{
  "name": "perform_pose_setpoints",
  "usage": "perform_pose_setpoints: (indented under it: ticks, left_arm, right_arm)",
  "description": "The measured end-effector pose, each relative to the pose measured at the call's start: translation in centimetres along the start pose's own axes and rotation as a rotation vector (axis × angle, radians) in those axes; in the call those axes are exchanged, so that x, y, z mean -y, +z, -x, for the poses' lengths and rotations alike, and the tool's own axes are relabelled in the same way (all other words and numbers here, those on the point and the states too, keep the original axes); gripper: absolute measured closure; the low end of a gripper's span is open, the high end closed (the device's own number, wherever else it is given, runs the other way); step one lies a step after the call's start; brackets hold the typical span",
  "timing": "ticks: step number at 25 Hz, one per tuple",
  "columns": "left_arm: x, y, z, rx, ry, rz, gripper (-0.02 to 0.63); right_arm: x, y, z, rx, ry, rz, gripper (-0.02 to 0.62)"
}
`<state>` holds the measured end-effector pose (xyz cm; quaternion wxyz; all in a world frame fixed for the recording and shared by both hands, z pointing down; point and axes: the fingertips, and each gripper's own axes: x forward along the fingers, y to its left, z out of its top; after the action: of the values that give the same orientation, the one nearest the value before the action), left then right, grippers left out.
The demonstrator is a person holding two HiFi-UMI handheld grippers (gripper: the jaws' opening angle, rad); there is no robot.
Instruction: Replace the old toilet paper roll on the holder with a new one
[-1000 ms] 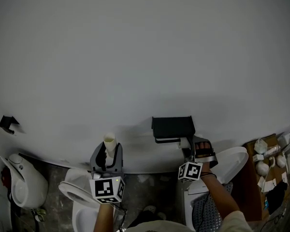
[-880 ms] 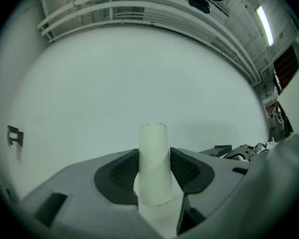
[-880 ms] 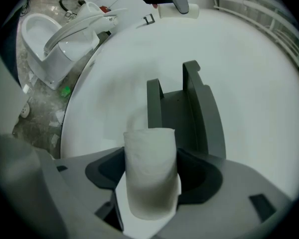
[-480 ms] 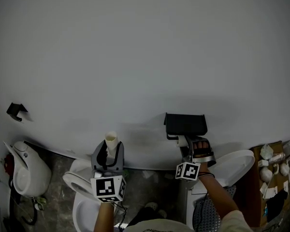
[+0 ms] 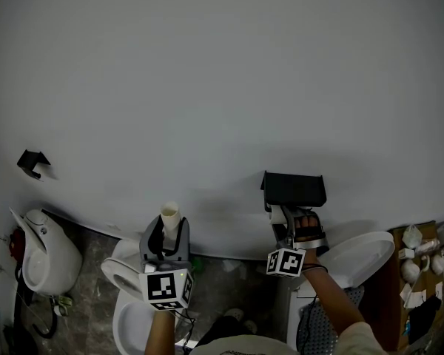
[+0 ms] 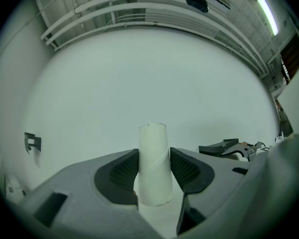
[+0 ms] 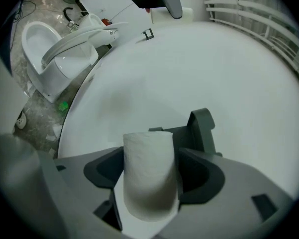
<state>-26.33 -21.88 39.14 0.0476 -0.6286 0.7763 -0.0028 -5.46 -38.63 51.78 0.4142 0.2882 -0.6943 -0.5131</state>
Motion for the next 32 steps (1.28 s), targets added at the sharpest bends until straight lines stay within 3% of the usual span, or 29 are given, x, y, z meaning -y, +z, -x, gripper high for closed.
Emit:
perform_pose_setpoints:
  ticks: [6, 10, 12, 17, 20, 25, 32]
  left_arm:
    - [1.5, 0.8, -0.7, 0.019, -0.042, 0.004, 0.408]
    - [3.5, 1.6, -1.9, 0.033, -0.091, 0.017, 0.408]
    - [4.6, 1.9, -2.5, 0.030, -0.109, 0.026, 0.408]
    - [7.0, 2.4, -3.8, 0.029, -0.147, 0.044, 0.408]
    - [8.0, 2.8, -4.3, 0.036, -0.154, 0.062, 0.408]
    - [8.6, 3.5, -4.9, 0.047, -0.158, 0.082, 0.408]
    - [8.9, 4.0, -5.1, 0.056, -0.152, 0.102, 0.408]
  right_arm:
    - [0.2, 0.9, 2.5, 0.049, 0.001, -0.104, 0.241]
    - [1.4, 0.2, 4.6, 0.071, -0.044, -0.237, 0.275]
    - [2.8, -0.9, 5.7, 0.071, -0.084, -0.351, 0.312]
    - [7.2, -4.8, 8.4, 0.084, -0.165, -0.813, 0.429]
    - [9.3, -7.5, 9.8, 0.099, -0.248, -1.016, 0.495]
    - [10.4, -10.7, 11.2, 0.102, -0.328, -1.238, 0.596]
    - [10.6, -12.2, 12.1, 0.119, -0.371, -1.416, 0.604]
